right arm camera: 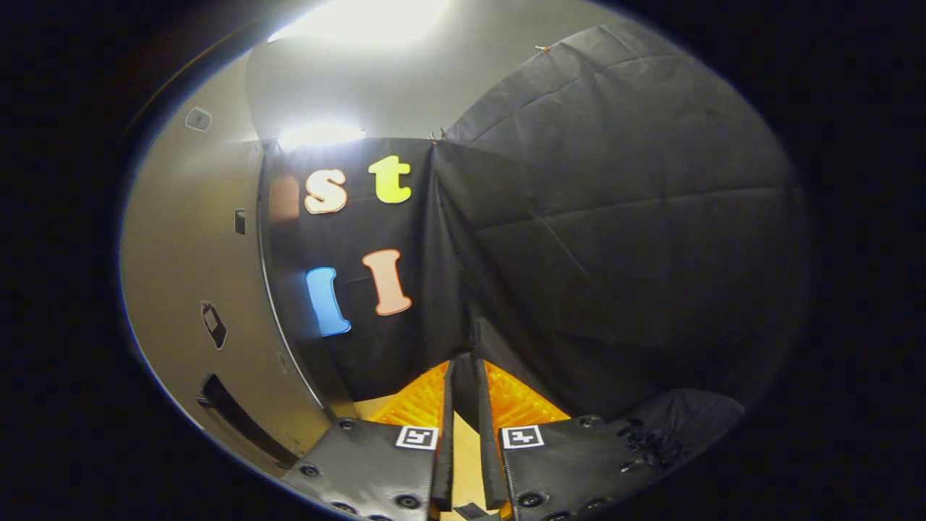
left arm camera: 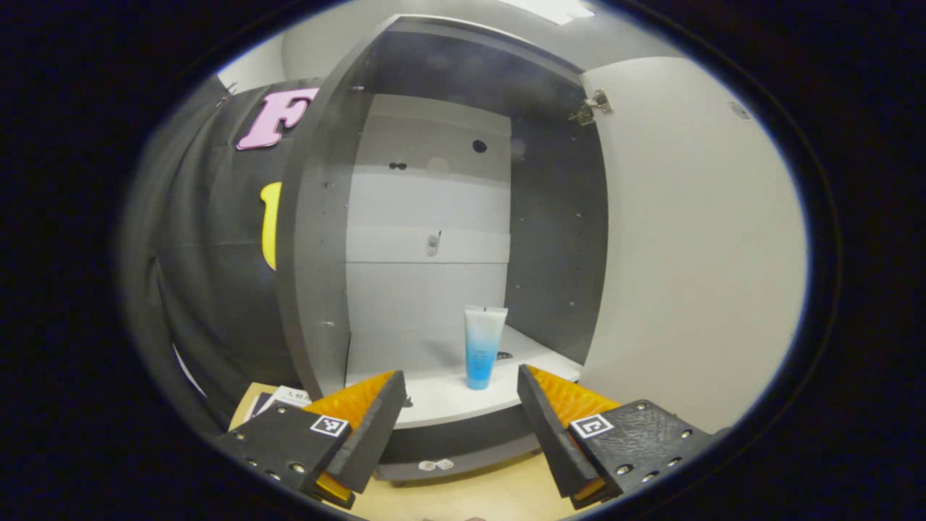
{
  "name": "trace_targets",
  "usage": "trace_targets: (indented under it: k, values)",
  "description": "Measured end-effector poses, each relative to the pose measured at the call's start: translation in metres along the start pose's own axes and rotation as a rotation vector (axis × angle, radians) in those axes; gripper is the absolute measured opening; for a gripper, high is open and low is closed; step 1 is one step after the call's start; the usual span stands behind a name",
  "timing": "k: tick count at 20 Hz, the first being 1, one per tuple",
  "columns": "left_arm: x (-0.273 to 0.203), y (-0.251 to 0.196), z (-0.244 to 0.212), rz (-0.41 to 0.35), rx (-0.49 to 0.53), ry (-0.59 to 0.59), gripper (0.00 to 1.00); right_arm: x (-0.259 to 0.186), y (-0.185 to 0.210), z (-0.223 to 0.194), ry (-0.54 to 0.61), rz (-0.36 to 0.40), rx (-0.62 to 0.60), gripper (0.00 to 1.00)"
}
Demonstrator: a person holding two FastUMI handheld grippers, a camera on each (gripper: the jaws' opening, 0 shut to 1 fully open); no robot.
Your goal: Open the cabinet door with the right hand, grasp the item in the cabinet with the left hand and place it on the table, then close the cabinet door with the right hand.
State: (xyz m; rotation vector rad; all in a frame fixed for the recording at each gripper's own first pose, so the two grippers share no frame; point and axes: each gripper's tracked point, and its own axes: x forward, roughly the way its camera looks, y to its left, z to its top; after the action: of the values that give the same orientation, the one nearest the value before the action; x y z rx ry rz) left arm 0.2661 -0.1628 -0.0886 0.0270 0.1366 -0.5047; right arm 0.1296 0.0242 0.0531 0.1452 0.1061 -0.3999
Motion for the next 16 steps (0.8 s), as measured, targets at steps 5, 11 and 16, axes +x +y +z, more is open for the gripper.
trace_targets:
  k: [5, 11, 16]
  values:
    - [0.045, -0.019, 0.002, 0.014, -0.036, 0.009, 0.95, 0.047, -0.015, -0.006, 0.008, 0.047, 0.004, 1.0]
    - [0.094, -0.023, 0.002, 0.031, 0.015, 0.01, 0.92, 0.089, -0.026, -0.01, 0.012, 0.063, -0.005, 0.98]
    - [0.128, -0.028, -0.01, 0.022, 0.024, 0.027, 0.92, 0.11, -0.033, -0.022, 0.061, 0.08, -0.013, 0.98]
